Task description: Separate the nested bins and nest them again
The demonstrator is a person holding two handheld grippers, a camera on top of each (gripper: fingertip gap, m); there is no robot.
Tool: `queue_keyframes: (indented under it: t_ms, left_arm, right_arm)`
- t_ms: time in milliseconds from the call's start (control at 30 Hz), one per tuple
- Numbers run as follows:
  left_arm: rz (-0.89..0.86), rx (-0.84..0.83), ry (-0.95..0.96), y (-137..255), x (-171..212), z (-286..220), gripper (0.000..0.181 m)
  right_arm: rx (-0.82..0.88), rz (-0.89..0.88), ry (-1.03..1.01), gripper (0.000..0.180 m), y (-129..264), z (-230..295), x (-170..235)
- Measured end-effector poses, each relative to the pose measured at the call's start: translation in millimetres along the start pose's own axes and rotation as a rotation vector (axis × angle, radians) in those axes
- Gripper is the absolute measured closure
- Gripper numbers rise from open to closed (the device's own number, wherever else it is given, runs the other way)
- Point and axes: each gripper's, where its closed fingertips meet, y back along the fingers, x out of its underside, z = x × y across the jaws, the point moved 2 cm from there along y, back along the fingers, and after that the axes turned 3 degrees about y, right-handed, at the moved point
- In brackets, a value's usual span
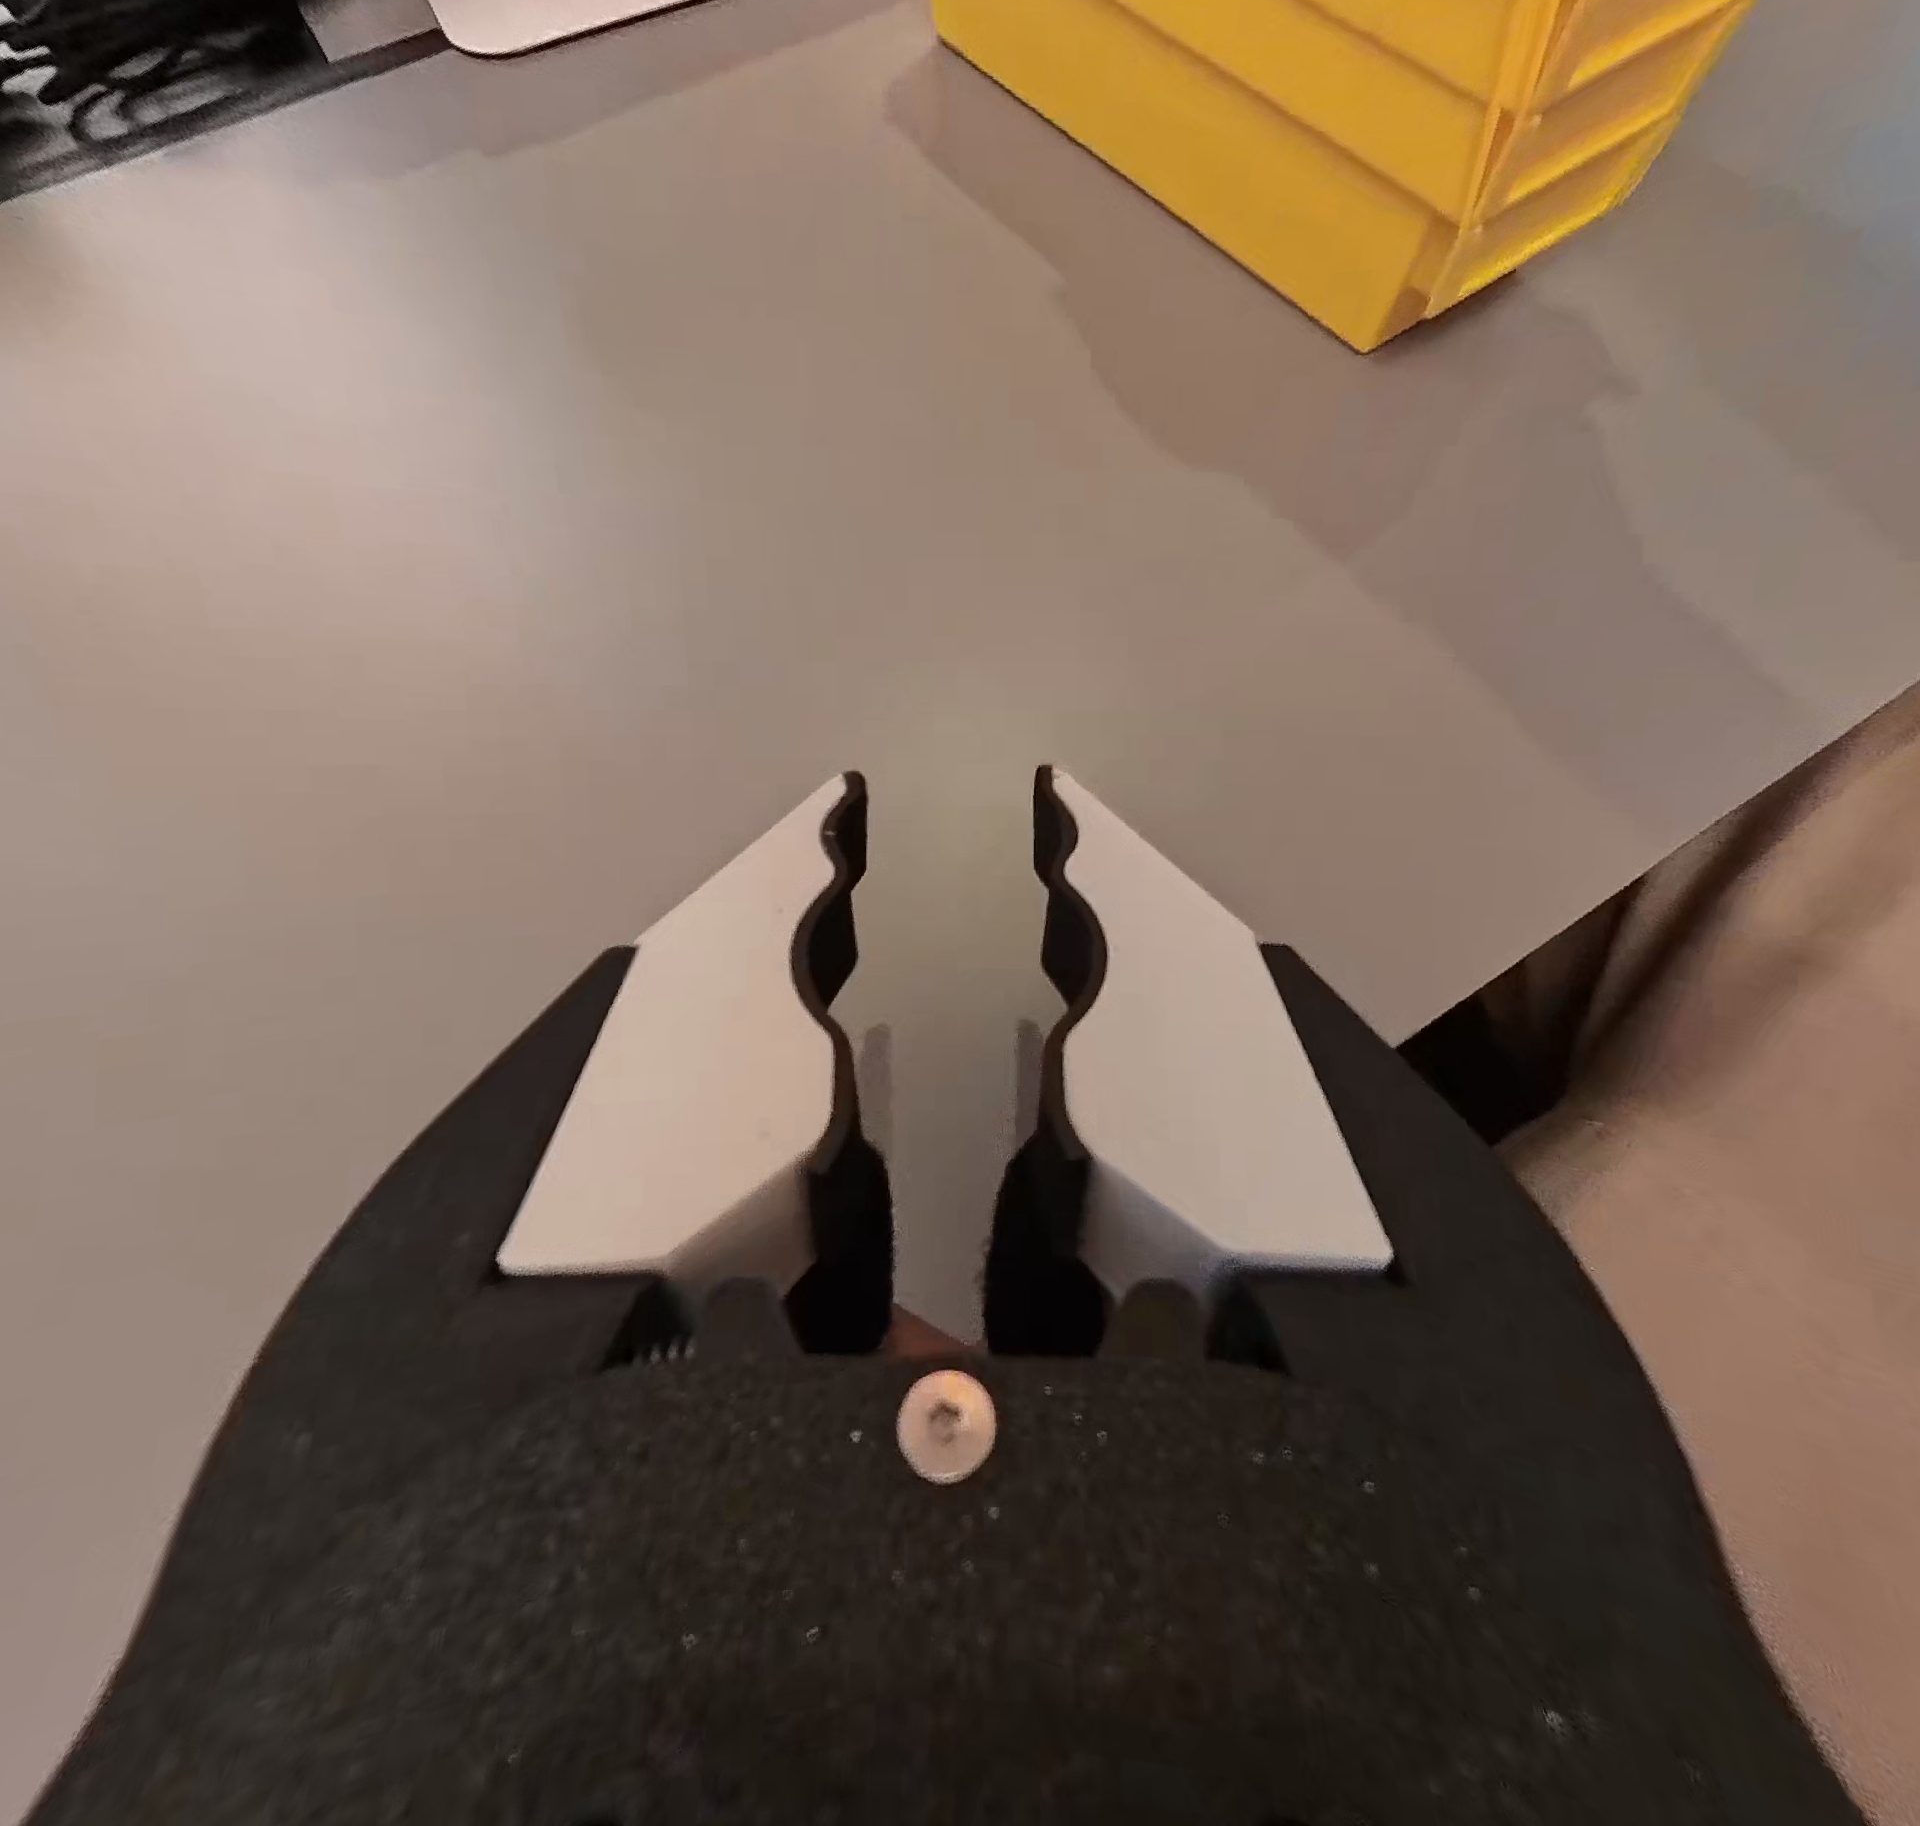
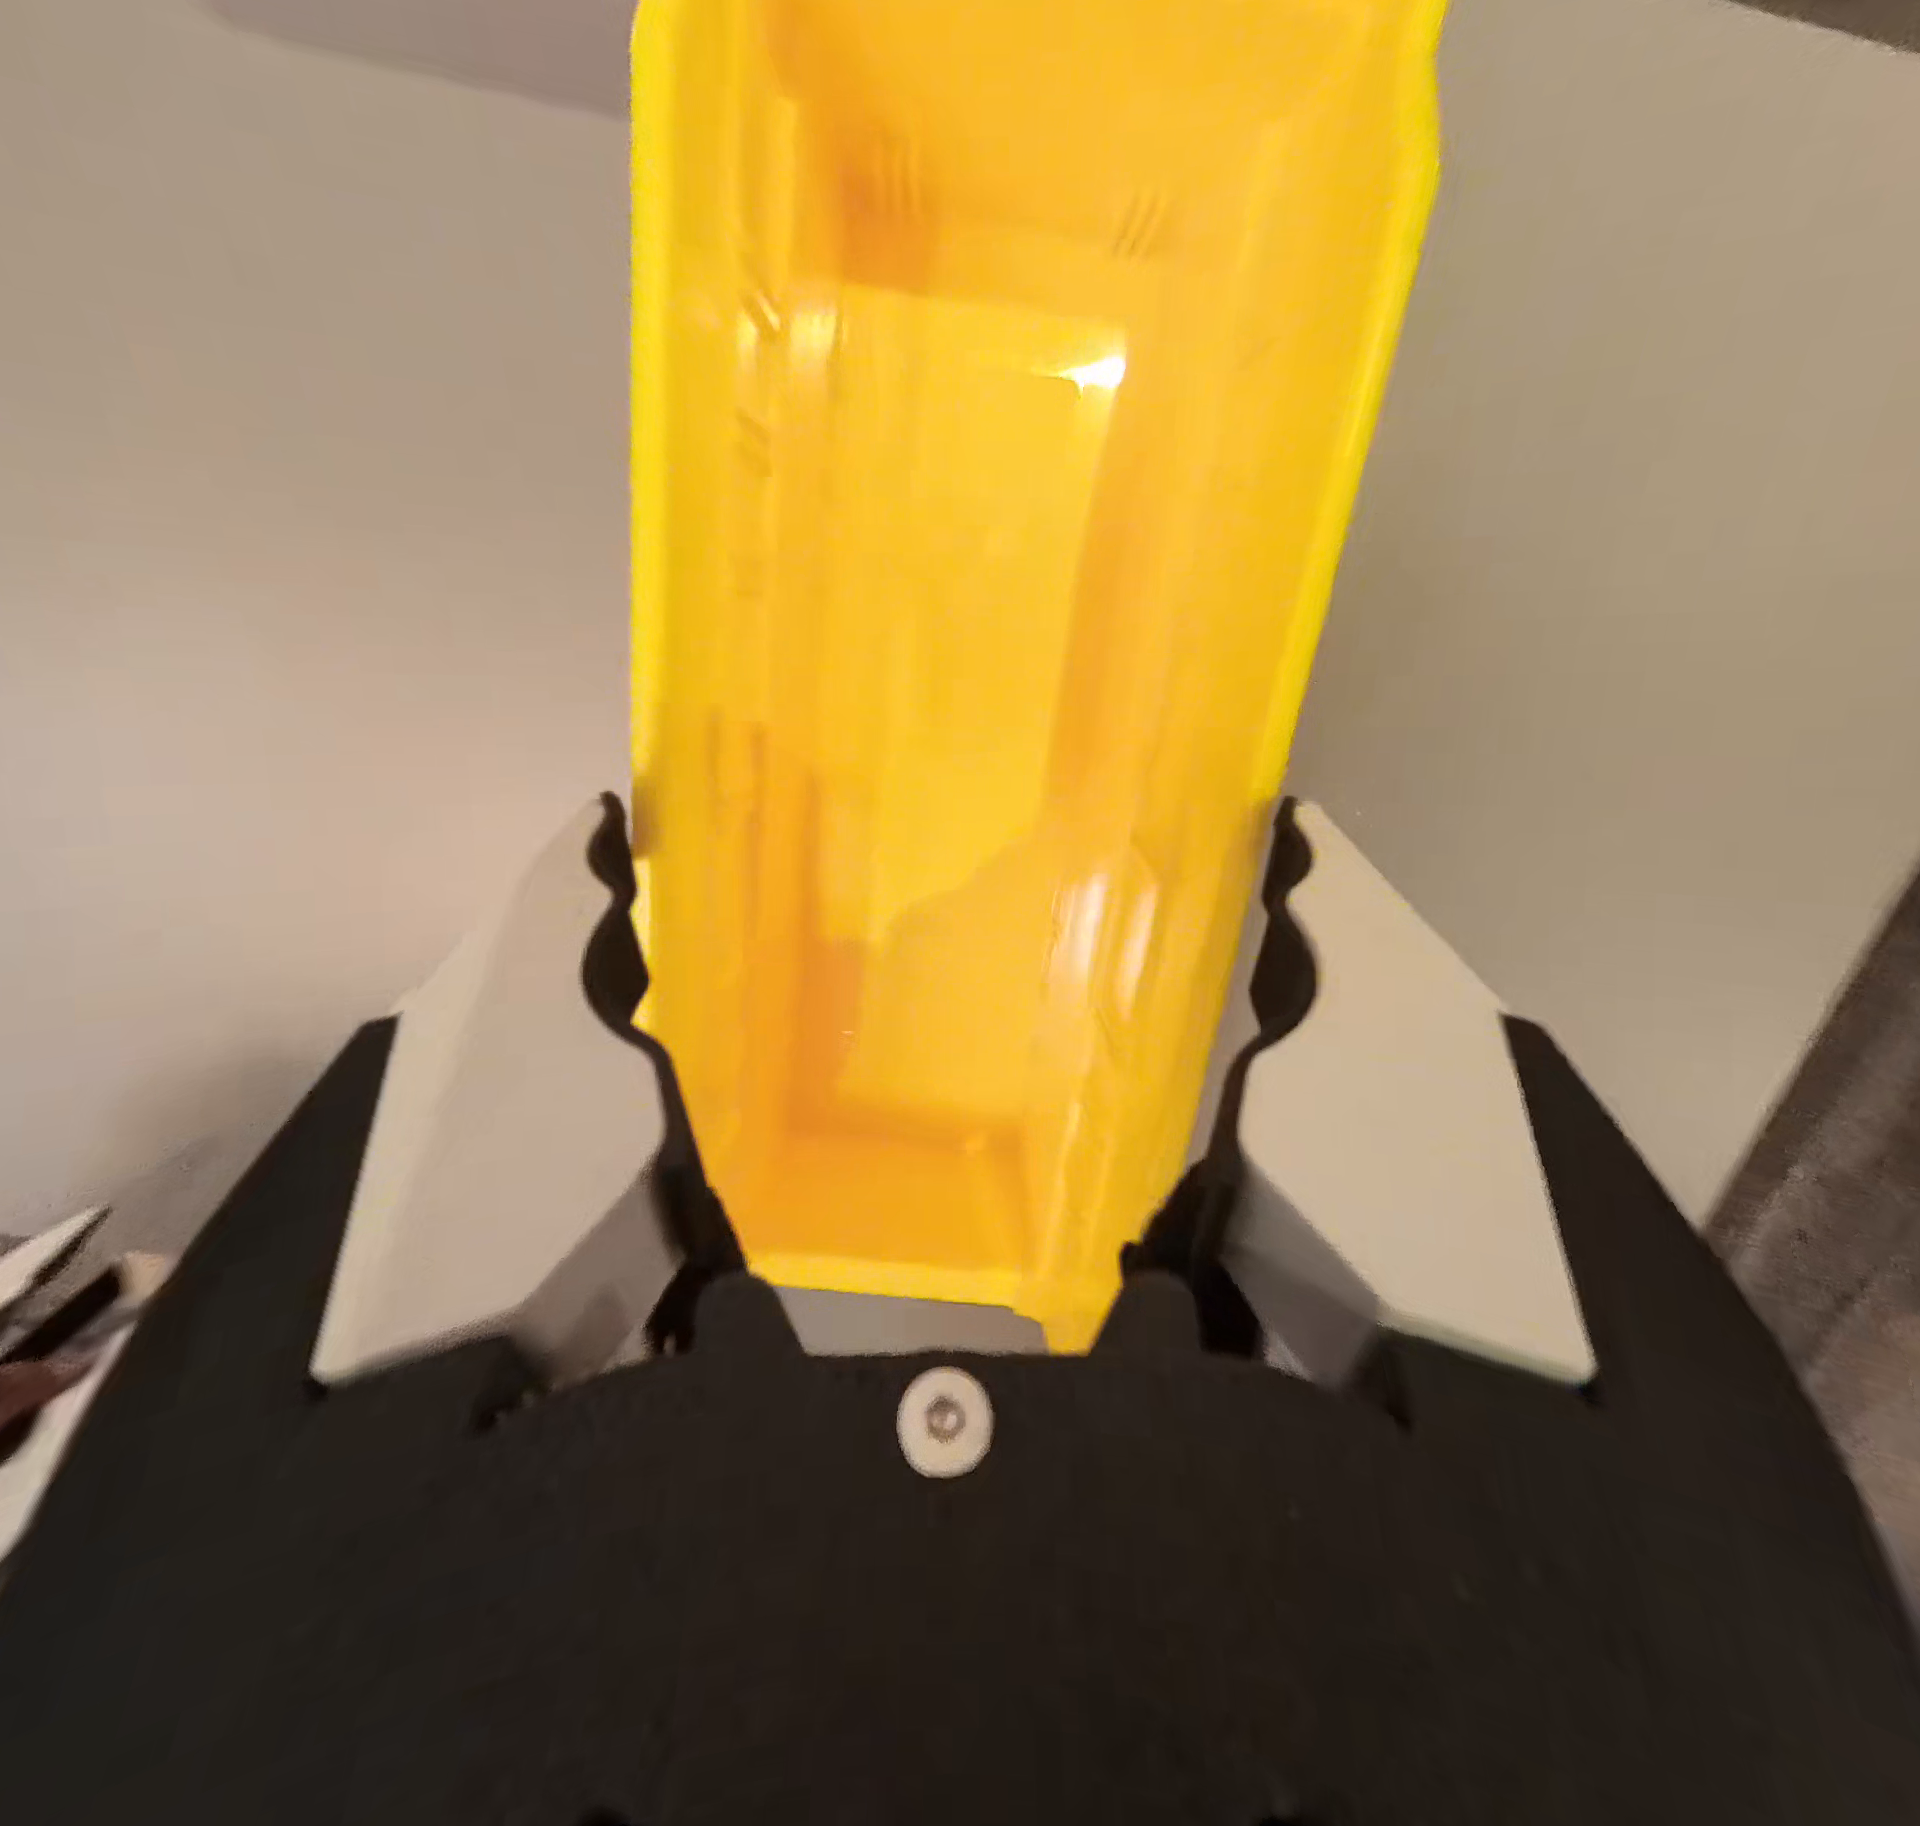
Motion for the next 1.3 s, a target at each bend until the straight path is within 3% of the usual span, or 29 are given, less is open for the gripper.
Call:
queue_keyframes:
  t_ms: [300,733,1100,1300]
  left_arm:
    - [-0.009,-0.009,0.029,0,-5,7,0.152]
    - [0.004,-0.022,0.028,0,-1,10,0.154]
    - [0.008,-0.017,0.023,1,0,7,0.154]
    - [0.010,0.000,0.058,1,1,6,0.154]
  right_arm:
    - [0.010,0.084,-0.072,0.092,5,4,1]
    - [0.010,0.105,-0.097,0.095,24,4,3]
    - [-0.012,0.018,-0.096,0.094,107,-13,-12]
    - [0.059,-0.007,-0.093,0.093,152,-66,-11]
